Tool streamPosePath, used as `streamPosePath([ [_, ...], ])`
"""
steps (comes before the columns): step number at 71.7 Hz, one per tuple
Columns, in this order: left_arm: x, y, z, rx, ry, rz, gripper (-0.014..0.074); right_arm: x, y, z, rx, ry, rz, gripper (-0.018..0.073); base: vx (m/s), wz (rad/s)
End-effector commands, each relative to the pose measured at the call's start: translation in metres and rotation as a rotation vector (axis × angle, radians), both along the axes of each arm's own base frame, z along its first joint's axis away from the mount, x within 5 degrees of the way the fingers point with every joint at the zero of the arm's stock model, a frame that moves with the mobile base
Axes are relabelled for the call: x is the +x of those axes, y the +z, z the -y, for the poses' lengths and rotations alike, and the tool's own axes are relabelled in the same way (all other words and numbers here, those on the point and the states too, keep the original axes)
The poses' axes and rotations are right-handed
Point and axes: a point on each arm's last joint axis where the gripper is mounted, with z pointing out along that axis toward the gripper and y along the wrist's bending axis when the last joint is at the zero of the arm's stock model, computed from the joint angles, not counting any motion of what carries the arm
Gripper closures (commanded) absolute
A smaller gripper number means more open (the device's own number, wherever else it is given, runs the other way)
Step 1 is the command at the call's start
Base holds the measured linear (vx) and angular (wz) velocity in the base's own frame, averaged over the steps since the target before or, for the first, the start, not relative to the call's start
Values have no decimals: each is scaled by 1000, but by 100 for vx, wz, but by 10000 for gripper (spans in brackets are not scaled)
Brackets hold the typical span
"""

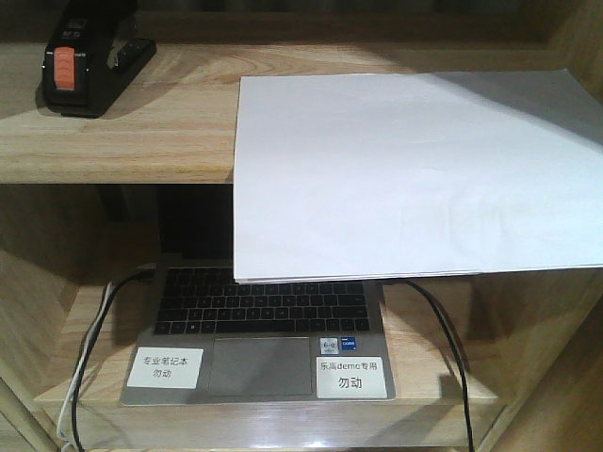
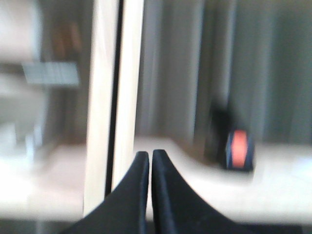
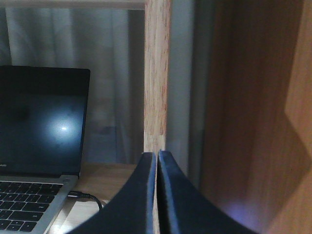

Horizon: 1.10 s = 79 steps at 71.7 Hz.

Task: Grab stapler and paper to desk for stapling
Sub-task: 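Move the left gripper toward the black stapler on the shelf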

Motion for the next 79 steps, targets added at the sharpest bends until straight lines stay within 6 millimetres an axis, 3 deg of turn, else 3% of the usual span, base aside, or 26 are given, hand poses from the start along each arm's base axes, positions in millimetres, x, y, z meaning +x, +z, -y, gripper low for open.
streamPosePath([
  [1, 12, 19, 0, -10, -1, -76, 603, -1, 6, 0, -10, 0, 81, 569, 0, 0],
  [15, 25, 25, 1, -9, -2, -121, 603, -1, 6, 0, -10, 0, 81, 569, 0, 0],
  [47, 31, 28, 1, -10, 0, -95, 578, -1, 6, 0, -10, 0, 81, 569, 0, 0],
  [58, 34, 27, 1, -11, -1, -107, 506, -1, 6, 0, -10, 0, 81, 569, 0, 0],
  [79, 34, 28, 1, -16, -4, -98, 238, -1, 6, 0, -10, 0, 81, 569, 0, 0],
])
